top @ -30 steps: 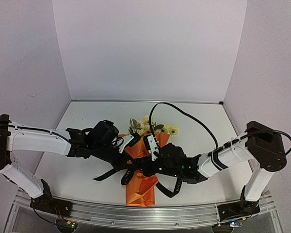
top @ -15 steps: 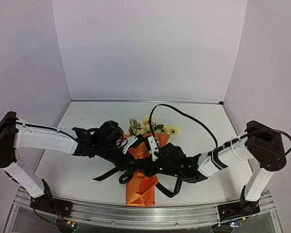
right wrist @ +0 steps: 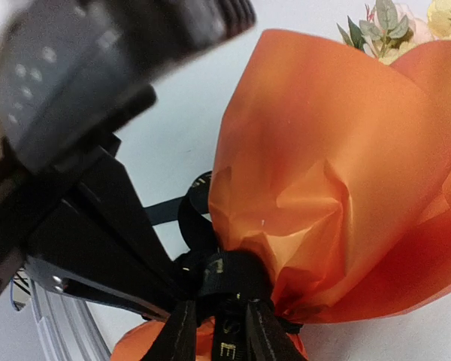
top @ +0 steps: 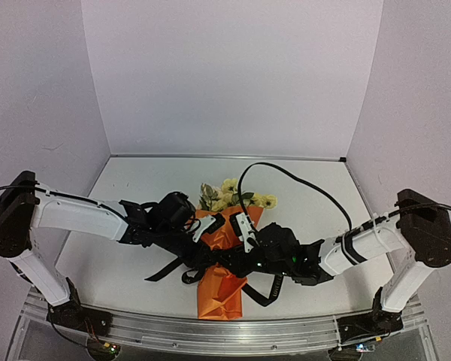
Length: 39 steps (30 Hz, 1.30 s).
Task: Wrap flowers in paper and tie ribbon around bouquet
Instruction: Cross the half-tied ribbon over the folded bouquet.
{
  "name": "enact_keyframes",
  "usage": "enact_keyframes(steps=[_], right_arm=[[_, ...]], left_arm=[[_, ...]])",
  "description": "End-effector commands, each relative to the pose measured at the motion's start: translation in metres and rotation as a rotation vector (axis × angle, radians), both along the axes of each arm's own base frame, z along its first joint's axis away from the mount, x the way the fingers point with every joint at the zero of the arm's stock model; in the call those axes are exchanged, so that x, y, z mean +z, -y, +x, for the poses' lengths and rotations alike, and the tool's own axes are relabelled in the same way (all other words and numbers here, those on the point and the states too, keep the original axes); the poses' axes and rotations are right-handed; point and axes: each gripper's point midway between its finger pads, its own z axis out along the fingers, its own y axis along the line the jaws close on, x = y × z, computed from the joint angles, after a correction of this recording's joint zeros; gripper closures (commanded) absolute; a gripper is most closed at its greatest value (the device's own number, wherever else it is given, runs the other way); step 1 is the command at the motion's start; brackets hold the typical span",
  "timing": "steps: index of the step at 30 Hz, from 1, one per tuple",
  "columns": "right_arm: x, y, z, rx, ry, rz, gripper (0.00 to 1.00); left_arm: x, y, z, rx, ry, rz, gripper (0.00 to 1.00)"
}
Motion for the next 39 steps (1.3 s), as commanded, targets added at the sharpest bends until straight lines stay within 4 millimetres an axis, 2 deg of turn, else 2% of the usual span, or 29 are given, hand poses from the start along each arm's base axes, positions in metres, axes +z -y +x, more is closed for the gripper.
enact_keyframes(steps=[1,6,9,15,18,20,24,28,32,39], right_arm=[[0.029,-0.001,-0.004,0.003,0.018,0.087,0.72],[0.029,0.005,-0.003,-0.03,-0.015,0.104,0.62],[0.026,0.013,0.006,-0.118,-0.043,0.117,0.61],[0.035,0.015,0.013,-0.201,-0.165,0.209,0.64],[0.035,0.025,0.014,-0.258,-0.234,0.211,0.7],[0.033,0.032,0.011,-0.282,-0.278,0.175,0.74],[0.031,0.032,0.0,-0.294,-0.404,0.125,0.77],[0.021,0.025,-0.006,-0.333,-0.553,0.145,0.77],[0.024,0.005,-0.01,-0.334,-0.674,0.195,0.76],[0.026,-0.003,-0.005,-0.368,-0.711,0.222,0.75]], left_arm=[[0.01,0.004,0.005,0.016,0.036,-0.051,0.98],[0.012,0.005,0.003,-0.002,0.048,-0.07,0.98],[0.013,0.005,0.002,-0.008,0.057,-0.081,0.98],[0.013,0.003,0.002,-0.014,0.078,-0.089,0.98],[0.012,0.003,0.001,-0.022,0.087,-0.087,0.98],[0.012,0.003,0.0,-0.027,0.097,-0.086,0.98],[0.013,0.004,0.0,-0.037,0.111,-0.086,0.98],[0.013,0.005,-0.002,-0.046,0.118,-0.085,0.98],[0.011,0.005,-0.003,-0.052,0.125,-0.077,0.98],[0.013,0.007,-0.004,-0.062,0.137,-0.08,0.98]])
